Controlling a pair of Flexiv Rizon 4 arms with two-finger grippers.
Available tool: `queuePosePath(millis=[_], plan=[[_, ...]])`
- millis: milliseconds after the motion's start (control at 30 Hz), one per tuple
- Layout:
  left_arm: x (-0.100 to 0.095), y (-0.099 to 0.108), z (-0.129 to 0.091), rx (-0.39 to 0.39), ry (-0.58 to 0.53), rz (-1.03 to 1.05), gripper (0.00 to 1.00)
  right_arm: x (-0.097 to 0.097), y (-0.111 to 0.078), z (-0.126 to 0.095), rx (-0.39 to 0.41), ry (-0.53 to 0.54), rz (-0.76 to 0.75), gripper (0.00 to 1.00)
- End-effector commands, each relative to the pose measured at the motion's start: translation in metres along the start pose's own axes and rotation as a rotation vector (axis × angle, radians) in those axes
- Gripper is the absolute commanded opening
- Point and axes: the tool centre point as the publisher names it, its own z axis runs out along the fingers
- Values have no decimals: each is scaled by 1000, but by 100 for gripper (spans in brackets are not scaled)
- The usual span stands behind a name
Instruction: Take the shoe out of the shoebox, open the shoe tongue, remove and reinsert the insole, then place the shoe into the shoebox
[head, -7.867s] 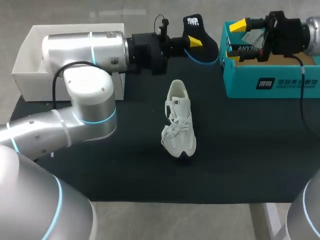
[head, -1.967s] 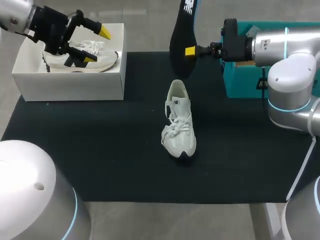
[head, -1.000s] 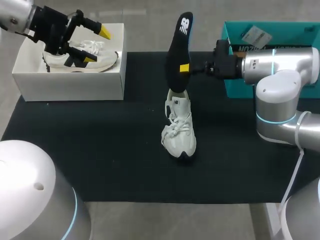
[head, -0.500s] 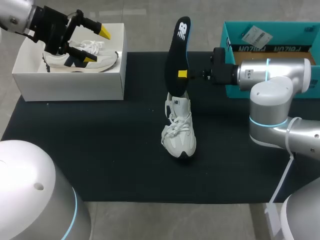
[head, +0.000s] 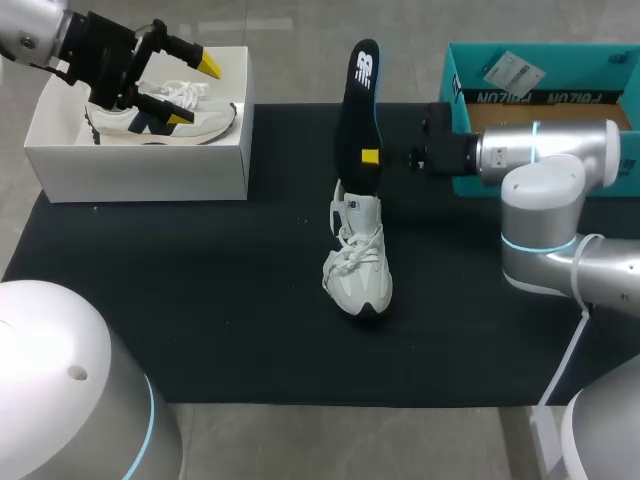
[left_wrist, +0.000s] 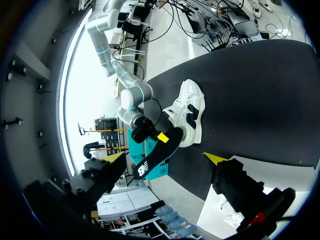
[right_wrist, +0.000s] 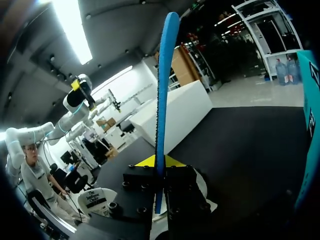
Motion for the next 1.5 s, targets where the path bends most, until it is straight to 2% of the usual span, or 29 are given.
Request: queuePosePath(millis=[33,467,867,1067,1500], plan=[[0,0,0,-1,3,1,100,-2,-13,6,11,-9,-8,0],[0,0,0,-1,3,1,100,1,-45,9,36,0,34,0],[0,0,0,-1,3,1,100,11,-87,18,82,-5,80,0],[0,0,0,-1,3,1,100,10,-82,14,60,-13,77,0],[0,0,0,-1,3,1,100,10,-57,2,107,-50,24,0]])
